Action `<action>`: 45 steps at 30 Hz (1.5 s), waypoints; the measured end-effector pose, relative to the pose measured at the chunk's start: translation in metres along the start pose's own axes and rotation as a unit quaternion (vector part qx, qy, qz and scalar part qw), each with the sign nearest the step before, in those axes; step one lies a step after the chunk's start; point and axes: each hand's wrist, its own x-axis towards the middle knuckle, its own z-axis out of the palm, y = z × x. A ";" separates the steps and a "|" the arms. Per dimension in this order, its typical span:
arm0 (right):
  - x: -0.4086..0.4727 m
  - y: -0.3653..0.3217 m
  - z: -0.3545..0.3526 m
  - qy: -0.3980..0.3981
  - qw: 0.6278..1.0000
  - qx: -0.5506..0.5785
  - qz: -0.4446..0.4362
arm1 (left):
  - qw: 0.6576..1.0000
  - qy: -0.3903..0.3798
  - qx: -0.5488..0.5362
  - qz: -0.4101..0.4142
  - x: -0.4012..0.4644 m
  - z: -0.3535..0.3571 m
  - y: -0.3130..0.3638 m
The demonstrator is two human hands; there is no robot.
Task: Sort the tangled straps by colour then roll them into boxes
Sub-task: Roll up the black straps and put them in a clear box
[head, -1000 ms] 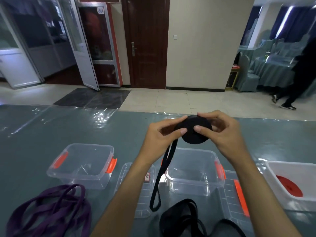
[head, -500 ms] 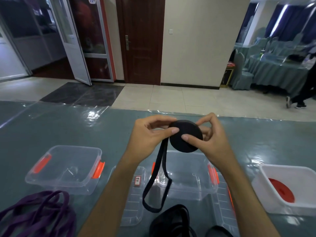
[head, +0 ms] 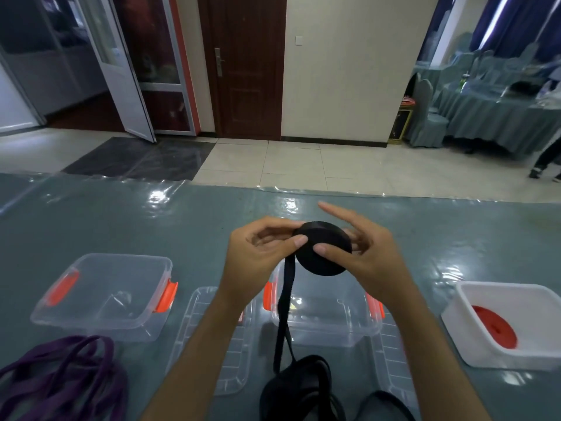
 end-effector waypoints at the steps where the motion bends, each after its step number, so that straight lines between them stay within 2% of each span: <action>1: 0.000 -0.001 -0.002 -0.001 1.000 -0.003 -0.011 | 1.000 -0.010 -0.007 -0.010 -0.002 -0.002 0.001; 6: -0.008 0.001 0.006 0.035 0.999 0.027 -0.016 | 0.998 -0.053 0.010 -0.031 0.003 -0.008 0.013; 10: -0.016 -0.003 0.016 0.070 0.994 0.085 0.011 | 0.999 -0.039 -0.014 -0.013 -0.001 -0.007 0.016; 15: -0.029 -0.013 0.027 0.095 0.990 0.100 -0.009 | 0.999 -0.029 -0.013 -0.023 -0.021 -0.012 0.010; 20: -0.046 -0.014 0.026 0.023 0.999 0.047 0.011 | 0.999 0.017 -0.009 -0.048 -0.037 -0.005 0.016; 22: -0.051 -0.016 0.023 0.021 0.999 0.037 0.010 | 0.998 0.005 -0.011 -0.055 -0.043 -0.003 0.018; 26: -0.062 -0.021 0.026 0.079 0.996 0.007 -0.029 | 0.995 -0.063 -0.018 -0.081 -0.049 -0.006 0.021; 28: -0.067 -0.023 0.029 0.100 0.995 0.025 -0.010 | 0.994 -0.072 -0.010 -0.078 -0.051 -0.004 0.026; 34: -0.073 -0.032 0.026 0.108 0.991 0.077 0.033 | 0.998 -0.020 -0.012 -0.052 -0.063 0.008 0.026; 39: -0.083 -0.032 0.031 0.128 0.986 0.107 0.027 | 0.995 -0.053 -0.045 -0.067 -0.071 0.007 0.027; 42: -0.087 -0.029 0.034 0.144 0.986 0.083 0.009 | 0.998 -0.041 -0.024 -0.050 -0.070 0.010 0.030; 45: -0.086 -0.029 0.032 0.134 0.990 0.038 0.004 | 0.999 0.007 -0.007 -0.050 -0.071 0.011 0.026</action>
